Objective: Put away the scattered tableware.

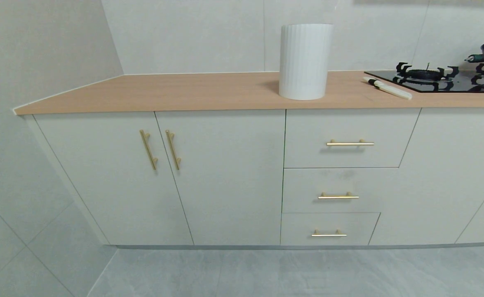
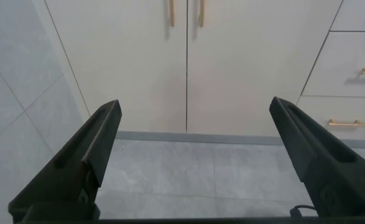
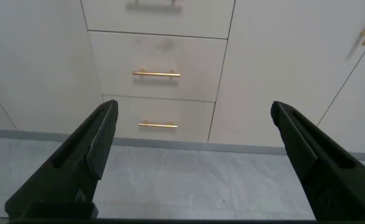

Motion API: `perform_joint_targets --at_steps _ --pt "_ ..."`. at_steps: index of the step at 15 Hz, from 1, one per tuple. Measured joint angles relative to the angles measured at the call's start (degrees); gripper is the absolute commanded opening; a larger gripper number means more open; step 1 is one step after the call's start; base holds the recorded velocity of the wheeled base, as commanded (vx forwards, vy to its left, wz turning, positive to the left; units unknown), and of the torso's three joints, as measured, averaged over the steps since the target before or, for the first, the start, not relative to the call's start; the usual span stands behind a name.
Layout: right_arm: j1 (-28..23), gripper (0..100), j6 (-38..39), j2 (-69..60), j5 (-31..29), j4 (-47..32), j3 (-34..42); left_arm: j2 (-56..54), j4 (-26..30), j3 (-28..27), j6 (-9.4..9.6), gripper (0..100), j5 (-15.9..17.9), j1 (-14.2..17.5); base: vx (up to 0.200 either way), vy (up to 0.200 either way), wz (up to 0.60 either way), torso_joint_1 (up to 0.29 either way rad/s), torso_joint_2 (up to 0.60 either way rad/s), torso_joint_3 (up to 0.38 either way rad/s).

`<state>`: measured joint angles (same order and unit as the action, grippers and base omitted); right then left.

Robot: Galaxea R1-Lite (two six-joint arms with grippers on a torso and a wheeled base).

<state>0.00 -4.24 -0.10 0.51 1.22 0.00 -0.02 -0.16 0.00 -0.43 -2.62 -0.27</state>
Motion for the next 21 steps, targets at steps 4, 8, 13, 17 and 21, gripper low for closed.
perform_joint_targets --at_steps 4,8,13,17,21 --pt "0.00 100 0.11 0.00 0.06 0.00 0.00 0.00 0.00 0.00 0.05 100 0.00 0.00 0.100 0.000 0.00 0.001 0.00 0.000" --pt "0.00 100 0.30 0.00 0.52 -0.02 0.00 0.00 0.00 0.00 0.05 100 0.00 0.00 0.200 0.000 0.00 0.001 0.00 0.002" --pt "0.00 100 0.30 0.02 0.52 0.01 0.00 0.00 0.02 0.00 0.02 100 -0.02 0.00 0.200 0.000 0.00 0.000 0.00 0.001" --pt "0.00 100 0.30 0.05 0.52 0.04 0.00 0.00 0.05 0.00 0.02 100 0.00 0.00 0.200 0.000 0.00 0.004 0.00 -0.001" --pt "0.00 100 0.30 0.05 0.52 0.01 0.00 0.00 0.02 -0.02 0.02 100 0.00 0.00 0.050 0.000 0.00 0.002 0.00 0.001"
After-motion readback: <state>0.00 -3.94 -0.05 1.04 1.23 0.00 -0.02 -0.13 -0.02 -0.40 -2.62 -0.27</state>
